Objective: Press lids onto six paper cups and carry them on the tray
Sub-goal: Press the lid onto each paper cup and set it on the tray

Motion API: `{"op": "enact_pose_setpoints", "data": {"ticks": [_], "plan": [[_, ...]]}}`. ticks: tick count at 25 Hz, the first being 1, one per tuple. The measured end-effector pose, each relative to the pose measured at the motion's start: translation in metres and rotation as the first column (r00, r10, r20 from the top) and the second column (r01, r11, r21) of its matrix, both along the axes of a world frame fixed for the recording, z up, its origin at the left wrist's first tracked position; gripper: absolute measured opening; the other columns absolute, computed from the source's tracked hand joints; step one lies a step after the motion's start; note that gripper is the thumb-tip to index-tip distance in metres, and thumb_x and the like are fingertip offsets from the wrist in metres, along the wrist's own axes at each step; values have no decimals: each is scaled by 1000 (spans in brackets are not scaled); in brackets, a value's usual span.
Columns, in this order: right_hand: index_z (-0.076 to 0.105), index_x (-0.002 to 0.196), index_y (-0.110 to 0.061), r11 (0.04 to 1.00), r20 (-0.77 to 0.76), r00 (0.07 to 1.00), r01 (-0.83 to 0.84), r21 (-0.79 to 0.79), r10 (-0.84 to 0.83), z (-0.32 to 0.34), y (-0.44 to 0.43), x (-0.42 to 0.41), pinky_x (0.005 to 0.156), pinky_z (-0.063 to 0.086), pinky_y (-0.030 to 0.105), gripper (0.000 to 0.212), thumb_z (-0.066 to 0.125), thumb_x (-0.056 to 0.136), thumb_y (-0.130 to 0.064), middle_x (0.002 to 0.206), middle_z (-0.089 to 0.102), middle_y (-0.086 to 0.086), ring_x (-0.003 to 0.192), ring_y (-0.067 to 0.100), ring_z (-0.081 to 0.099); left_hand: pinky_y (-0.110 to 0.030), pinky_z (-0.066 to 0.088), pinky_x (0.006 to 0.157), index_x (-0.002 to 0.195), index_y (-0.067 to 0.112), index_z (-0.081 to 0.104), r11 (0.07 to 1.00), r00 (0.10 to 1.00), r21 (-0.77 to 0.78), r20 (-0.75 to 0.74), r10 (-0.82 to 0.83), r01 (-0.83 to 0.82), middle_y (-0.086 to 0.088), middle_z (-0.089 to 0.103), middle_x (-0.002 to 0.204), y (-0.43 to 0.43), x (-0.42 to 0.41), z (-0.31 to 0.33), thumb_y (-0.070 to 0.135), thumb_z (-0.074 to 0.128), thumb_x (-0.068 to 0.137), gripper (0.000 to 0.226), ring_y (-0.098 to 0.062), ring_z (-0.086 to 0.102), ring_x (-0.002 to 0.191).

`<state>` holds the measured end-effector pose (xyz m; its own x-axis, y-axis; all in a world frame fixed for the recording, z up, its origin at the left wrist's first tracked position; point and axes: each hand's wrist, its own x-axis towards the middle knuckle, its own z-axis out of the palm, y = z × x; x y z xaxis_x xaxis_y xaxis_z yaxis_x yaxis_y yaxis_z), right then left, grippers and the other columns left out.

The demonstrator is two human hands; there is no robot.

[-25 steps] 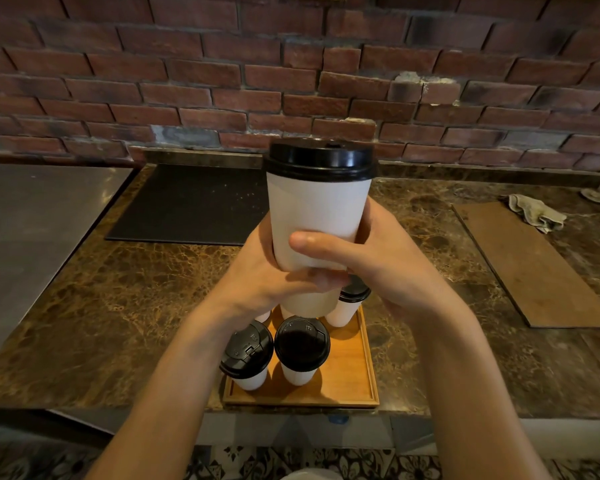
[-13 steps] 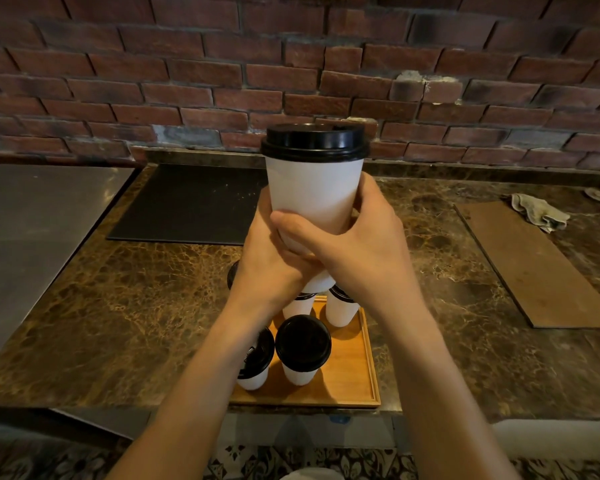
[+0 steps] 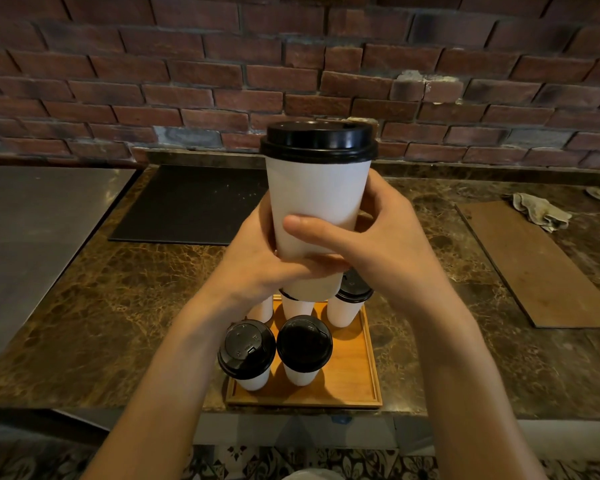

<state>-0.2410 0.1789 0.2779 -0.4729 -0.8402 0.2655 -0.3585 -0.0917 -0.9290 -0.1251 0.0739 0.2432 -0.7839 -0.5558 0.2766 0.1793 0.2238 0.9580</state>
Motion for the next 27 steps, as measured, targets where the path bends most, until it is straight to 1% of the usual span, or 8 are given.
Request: {"op": "enact_pose_setpoints", "data": {"ticks": [3,6,10,13,17,21,25,27], "plan": [[54,127,-29,997,35,996,-79,3,79,-1,3,-5,79,58,25,69,82,65,-43,112,65,-14,103,3,63,-20,54,76,122,29,48,997,997,23,5,-75,75,13,64,108,-4,3,-1,26,81,54,76,-10,62,105],[55,124,-30,988,72,986,-151,13,150,-3,6,-8,76,56,20,63,81,67,-38,107,66,-17,103,3,64,-18,53,77,121,33,49,988,988,15,17,-156,156,16,65,109,-3,5,-1,21,79,60,69,-8,62,105],[54,121,-32,979,80,977,-202,30,199,-5,8,-11,76,55,19,61,81,66,-34,106,66,-19,103,3,65,-20,53,79,122,34,49,984,983,30,32,-179,178,12,65,112,-4,6,-4,20,81,60,71,-11,62,109],[53,120,-34,982,53,982,-182,47,180,-3,7,-10,77,55,19,63,82,64,-38,107,66,-18,102,1,64,-20,53,79,122,33,49,991,990,22,31,-135,134,12,64,113,-3,5,-6,20,83,58,74,-11,61,109],[51,127,-31,995,-10,996,-83,48,84,1,5,-3,78,57,20,72,82,62,-45,111,63,-16,101,-3,61,-16,53,75,117,38,48,1000,1000,13,-15,-17,17,21,64,108,3,3,-4,23,84,50,77,-3,61,106],[50,130,-28,999,-40,999,16,29,-14,4,2,5,82,58,29,74,85,67,-44,115,59,-15,104,2,59,-8,50,69,115,35,47,995,994,-22,-66,92,-93,30,64,102,11,-1,0,21,87,49,79,8,60,102],[49,130,-28,997,-43,996,82,17,-81,3,-1,13,81,58,28,75,85,65,-44,115,59,-14,104,1,58,-4,48,68,116,34,46,985,979,3,-111,170,-171,19,63,104,18,-4,3,31,80,47,77,12,59,99],[49,130,-28,993,-58,991,118,19,-117,2,-1,15,79,57,26,77,84,64,-47,114,59,-15,103,0,58,-3,47,68,113,37,46,982,975,-3,-117,187,-189,23,61,103,20,-5,2,29,81,49,74,15,58,98]]}}
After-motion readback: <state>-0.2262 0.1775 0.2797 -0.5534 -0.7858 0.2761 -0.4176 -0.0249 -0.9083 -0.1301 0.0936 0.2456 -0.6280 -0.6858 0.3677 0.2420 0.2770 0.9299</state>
